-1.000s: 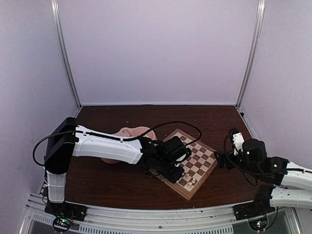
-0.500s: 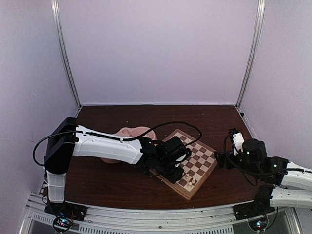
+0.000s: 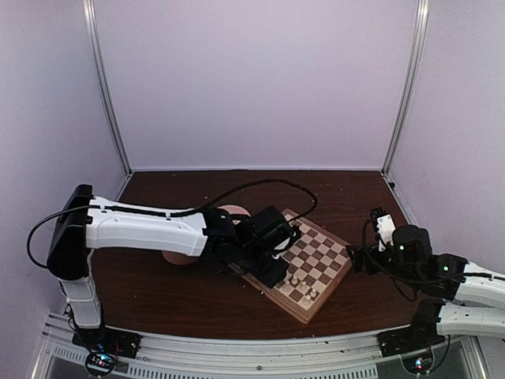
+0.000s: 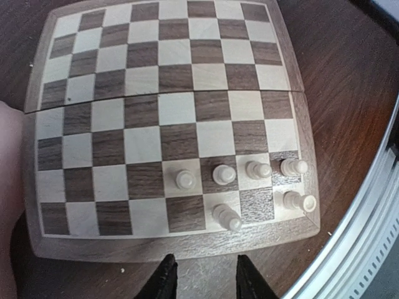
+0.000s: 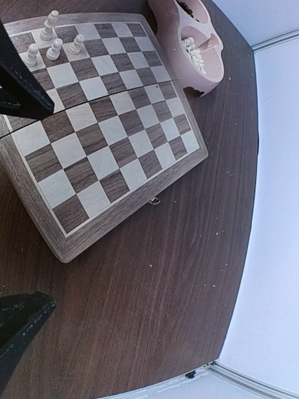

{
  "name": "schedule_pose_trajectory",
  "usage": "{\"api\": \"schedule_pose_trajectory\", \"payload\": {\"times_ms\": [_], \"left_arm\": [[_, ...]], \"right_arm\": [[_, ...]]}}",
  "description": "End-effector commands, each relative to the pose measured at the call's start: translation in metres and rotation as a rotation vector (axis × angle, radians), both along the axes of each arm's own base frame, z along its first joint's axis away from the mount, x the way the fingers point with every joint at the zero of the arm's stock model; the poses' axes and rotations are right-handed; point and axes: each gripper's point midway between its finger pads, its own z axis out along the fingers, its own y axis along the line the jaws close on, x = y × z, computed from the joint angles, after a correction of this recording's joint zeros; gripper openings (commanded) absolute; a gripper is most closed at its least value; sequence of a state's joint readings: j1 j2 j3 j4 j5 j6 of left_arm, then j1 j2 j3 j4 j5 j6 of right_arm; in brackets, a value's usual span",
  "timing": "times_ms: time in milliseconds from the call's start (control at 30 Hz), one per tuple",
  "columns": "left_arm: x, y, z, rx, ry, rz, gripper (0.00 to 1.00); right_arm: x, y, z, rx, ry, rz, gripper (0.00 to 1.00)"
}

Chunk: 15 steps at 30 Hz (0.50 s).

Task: Set up the chess pieces on the board
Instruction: Place the bishop on f1, then pick up the queen from the storage box.

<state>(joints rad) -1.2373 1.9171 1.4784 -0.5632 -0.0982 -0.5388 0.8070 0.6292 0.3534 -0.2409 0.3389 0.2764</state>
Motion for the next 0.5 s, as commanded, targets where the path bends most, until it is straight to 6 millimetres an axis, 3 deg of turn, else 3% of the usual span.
{"api": "schedule_pose_trajectory", "payload": {"times_ms": [0, 267, 467], "left_arm": [[0.025, 0.029, 0.040, 0.003, -0.082, 0.058, 0.34], [0.101, 0.094, 0.062, -0.021, -0.025, 0.216, 0.34], [0.151, 0.128, 0.043, 0.061, 0.031, 0.316, 0.33]], "right_arm": [[0.002, 0.002, 0.010, 0.030, -0.020, 0.001, 1.00], [0.002, 0.002, 0.010, 0.033, -0.022, 0.003, 1.00], [0.002, 0.003, 0.010, 0.032, -0.021, 0.005, 1.00]]}}
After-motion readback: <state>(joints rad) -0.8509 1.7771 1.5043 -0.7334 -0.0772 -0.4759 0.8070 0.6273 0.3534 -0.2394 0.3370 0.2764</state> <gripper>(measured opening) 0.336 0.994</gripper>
